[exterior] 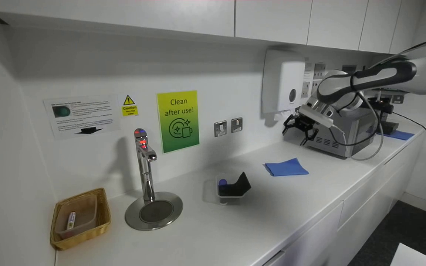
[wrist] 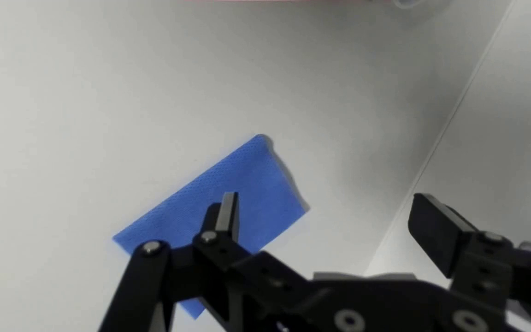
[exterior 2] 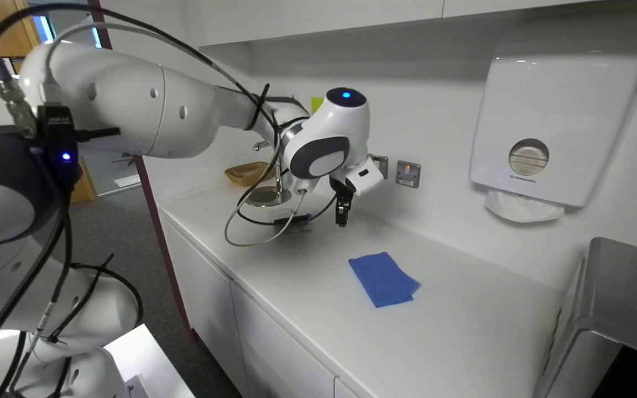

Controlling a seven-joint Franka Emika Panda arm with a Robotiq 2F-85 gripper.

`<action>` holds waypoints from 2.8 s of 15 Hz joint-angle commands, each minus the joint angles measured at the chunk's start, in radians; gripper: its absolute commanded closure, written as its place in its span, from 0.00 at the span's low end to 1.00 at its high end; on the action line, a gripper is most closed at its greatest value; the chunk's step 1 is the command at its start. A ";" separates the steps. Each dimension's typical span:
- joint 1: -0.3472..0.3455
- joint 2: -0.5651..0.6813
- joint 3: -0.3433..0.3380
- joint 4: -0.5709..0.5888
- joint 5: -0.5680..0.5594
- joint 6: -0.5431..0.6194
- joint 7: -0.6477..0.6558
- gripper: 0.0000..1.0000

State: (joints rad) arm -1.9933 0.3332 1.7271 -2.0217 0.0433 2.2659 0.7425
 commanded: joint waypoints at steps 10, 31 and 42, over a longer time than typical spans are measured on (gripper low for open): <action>-0.041 -0.070 -0.024 0.083 0.046 -0.110 0.032 0.00; 0.670 0.098 -0.754 0.222 -0.244 -0.103 0.830 0.00; 1.472 0.180 -1.651 0.512 0.048 -0.170 0.717 0.00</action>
State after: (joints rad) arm -0.6643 0.4647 0.2362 -1.6121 0.0209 2.1572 1.5030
